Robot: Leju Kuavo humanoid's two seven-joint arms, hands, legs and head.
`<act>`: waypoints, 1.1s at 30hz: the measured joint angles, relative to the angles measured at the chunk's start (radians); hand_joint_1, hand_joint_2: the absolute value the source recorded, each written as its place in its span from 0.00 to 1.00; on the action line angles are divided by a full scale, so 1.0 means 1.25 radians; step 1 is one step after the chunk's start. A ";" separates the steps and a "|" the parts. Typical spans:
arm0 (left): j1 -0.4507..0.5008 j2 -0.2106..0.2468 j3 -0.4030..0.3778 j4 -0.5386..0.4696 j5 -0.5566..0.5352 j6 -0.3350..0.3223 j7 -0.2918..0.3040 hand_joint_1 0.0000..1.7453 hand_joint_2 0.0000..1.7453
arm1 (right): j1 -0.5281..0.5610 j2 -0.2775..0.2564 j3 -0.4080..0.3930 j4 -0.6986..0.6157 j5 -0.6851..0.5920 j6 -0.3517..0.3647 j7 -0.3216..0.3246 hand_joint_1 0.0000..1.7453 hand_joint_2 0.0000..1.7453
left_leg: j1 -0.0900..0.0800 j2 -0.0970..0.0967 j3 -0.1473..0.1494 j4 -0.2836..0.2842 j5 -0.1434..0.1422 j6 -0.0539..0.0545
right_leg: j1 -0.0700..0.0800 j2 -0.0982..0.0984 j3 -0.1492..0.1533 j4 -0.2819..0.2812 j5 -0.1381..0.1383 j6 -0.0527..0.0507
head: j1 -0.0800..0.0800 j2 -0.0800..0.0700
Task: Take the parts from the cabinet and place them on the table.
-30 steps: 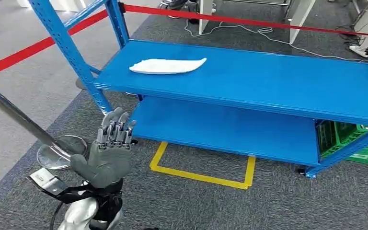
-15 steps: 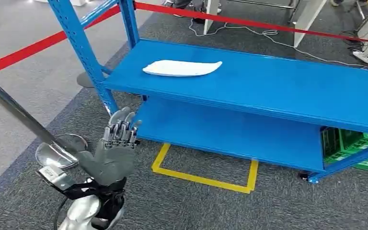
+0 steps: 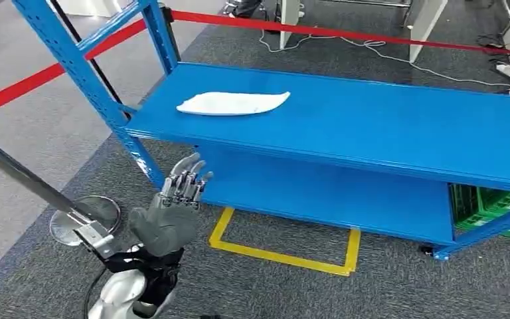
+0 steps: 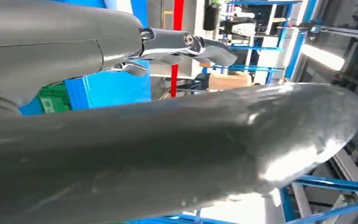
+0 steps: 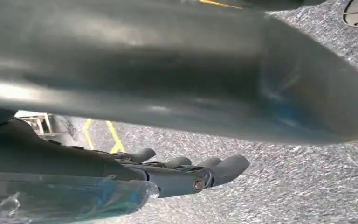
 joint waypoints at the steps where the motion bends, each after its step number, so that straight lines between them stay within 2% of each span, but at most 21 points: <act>1: 0.000 0.000 0.000 0.001 0.000 0.000 0.000 0.00 0.00 | 0.000 0.000 -0.001 0.000 0.000 0.000 0.000 0.00 0.00 | 0.000 0.000 0.022 -0.062 0.051 0.003 | 0.000 0.002 0.012 0.000 -0.008 0.002 | 0.001 0.000; 2: 0.000 -0.001 0.000 0.001 0.000 0.000 0.000 0.00 0.00 | 0.000 0.000 -0.001 0.000 0.000 0.000 0.000 0.00 0.00 | 0.000 0.000 0.047 -0.128 0.095 0.006 | -0.001 0.003 0.022 0.000 -0.017 0.006 | 0.000 0.000; 3: -0.001 0.000 0.000 0.002 0.000 0.000 0.000 0.00 0.00 | 0.001 0.000 -0.001 0.000 0.001 0.000 0.000 0.00 0.00 | -0.001 0.002 0.063 -0.165 0.105 0.010 | -0.001 0.002 0.021 -0.002 -0.024 0.011 | 0.000 0.000; 5: -0.002 -0.002 -0.001 0.003 0.000 0.001 0.001 0.00 0.00 | -0.001 0.000 -0.002 0.000 0.001 0.000 0.000 0.00 0.00 | -0.002 0.000 0.080 -0.193 0.076 0.017 | 0.006 0.003 0.019 0.000 -0.033 0.019 | 0.002 0.000; 8: -0.002 -0.003 0.000 0.003 0.000 0.002 0.002 0.00 0.00 | -0.004 0.000 -0.002 0.000 0.001 0.000 0.000 0.00 0.00 | 0.003 -0.002 0.086 -0.202 0.069 0.028 | 0.006 0.000 0.031 -0.010 -0.042 0.029 | 0.004 0.000; 9: -0.002 -0.004 0.000 0.003 0.000 0.002 0.002 0.00 0.00 | -0.003 0.000 -0.003 0.000 0.001 0.001 0.000 0.00 0.00 | 0.003 -0.002 0.090 -0.203 0.066 0.032 | 0.006 -0.002 0.024 0.010 -0.052 0.032 | 0.004 0.000; 10: -0.003 -0.004 0.000 0.003 0.000 0.002 0.002 0.00 0.00 | -0.003 0.000 -0.004 0.000 0.001 0.001 0.000 0.00 0.00 | 0.003 -0.001 0.093 -0.203 0.063 0.036 | 0.006 -0.002 -0.001 0.058 -0.075 0.034 | 0.004 0.000; 12: -0.003 -0.004 0.000 0.005 0.000 0.004 0.005 0.00 0.00 | -0.002 0.000 -0.004 0.000 0.002 0.001 0.000 0.00 0.00 | 0.003 0.000 0.097 -0.202 0.057 0.039 | 0.006 -0.002 -0.085 0.202 -0.128 0.036 | 0.004 0.000; 13: -0.003 -0.003 0.000 0.008 0.000 0.005 0.007 0.00 0.00 | -0.001 0.000 -0.005 0.000 0.002 0.001 0.000 0.00 0.00 | 0.003 -0.001 0.099 -0.202 0.054 0.039 | 0.006 -0.003 -0.121 0.250 -0.134 0.038 | 0.004 0.000; 14: -0.003 -0.003 0.000 0.009 0.000 0.007 0.009 0.00 0.00 | 0.000 0.000 -0.005 0.000 0.002 0.001 0.000 0.00 0.00 | 0.004 -0.002 0.104 -0.202 0.051 0.039 | 0.004 -0.003 -0.137 0.256 -0.117 0.039 | 0.004 0.000; 15: -0.002 -0.003 0.000 0.011 -0.001 0.009 0.009 0.00 0.00 | 0.000 0.000 -0.005 0.000 0.003 0.001 0.000 0.00 0.00 | 0.005 -0.003 0.110 -0.202 0.047 0.037 | 0.003 -0.003 -0.133 0.224 -0.080 0.040 | 0.004 0.000; 17: -0.002 -0.003 0.000 0.012 -0.002 0.010 0.010 0.00 0.00 | -0.001 0.000 -0.008 0.000 0.004 0.001 -0.001 0.00 0.00 | 0.008 -0.005 0.125 -0.202 0.039 0.030 | 0.000 -0.003 -0.088 0.094 0.010 0.043 | 0.004 0.000; 18: -0.002 -0.003 0.000 0.012 -0.003 0.010 0.010 0.00 0.00 | -0.001 0.000 -0.009 0.000 0.004 0.001 -0.001 0.00 0.00 | 0.006 -0.005 0.129 -0.202 0.035 0.024 | -0.005 -0.004 -0.067 0.032 0.042 0.048 | 0.005 0.000; 19: -0.004 -0.003 0.000 0.013 -0.003 0.010 0.010 0.00 0.00 | -0.001 0.003 -0.011 0.001 0.004 0.002 -0.002 0.00 0.00 | 0.001 -0.006 0.127 -0.195 0.031 0.019 | -0.003 0.000 -0.057 0.017 0.034 0.047 | 0.008 0.000; 20: -0.003 -0.003 0.000 0.013 -0.003 0.012 0.011 0.00 0.00 | -0.003 0.002 -0.011 0.001 0.004 0.001 -0.002 0.00 0.00 | 0.001 -0.007 0.126 -0.200 0.034 0.015 | -0.003 0.002 -0.061 0.020 0.036 0.035 | 0.004 0.000; 24: -0.004 -0.003 0.000 0.013 -0.009 0.010 0.011 0.00 0.00 | -0.001 0.002 -0.013 0.001 0.004 0.001 -0.001 0.00 0.00 | 0.004 -0.004 0.127 -0.197 0.027 0.001 | -0.003 0.003 -0.059 0.016 0.040 0.013 | 0.002 0.000; 25: -0.005 -0.002 -0.001 0.013 -0.012 0.009 0.011 0.00 0.00 | -0.002 0.002 -0.014 0.001 0.005 0.001 -0.002 0.00 0.00 | 0.003 -0.002 0.111 -0.166 0.005 -0.002 | -0.003 0.002 -0.058 0.016 0.039 0.008 | -0.003 0.000; 28: -0.005 0.001 -0.002 0.017 -0.020 0.003 0.013 0.00 0.00 | -0.002 0.002 -0.016 0.001 0.006 0.002 -0.002 0.00 0.00 | 0.004 -0.002 0.016 0.018 -0.071 -0.005 | 0.000 -0.001 -0.058 0.016 0.037 0.002 | -0.004 0.000; 30: -0.005 0.004 -0.002 0.020 -0.012 -0.002 0.012 0.00 0.00 | -0.002 0.002 -0.017 0.001 0.006 0.002 0.000 0.00 0.00 | 0.003 -0.002 0.005 0.028 -0.050 -0.001 | 0.001 0.000 -0.056 0.016 0.036 0.001 | -0.004 0.000; 31: -0.005 0.003 -0.002 0.021 -0.005 -0.005 0.012 0.00 0.00 | -0.002 0.002 -0.017 0.001 0.006 0.002 0.001 0.00 0.00 | 0.003 -0.002 0.023 -0.011 -0.019 0.002 | 0.002 0.001 -0.055 0.016 0.036 0.001 | -0.003 0.000; 33: -0.006 0.002 -0.002 0.021 0.003 -0.007 0.012 0.00 0.00 | -0.003 0.002 -0.018 0.001 0.006 0.002 0.001 0.00 0.00 | 0.002 -0.001 0.092 -0.146 0.049 0.011 | 0.002 0.002 -0.050 0.016 0.033 0.004 | -0.004 0.000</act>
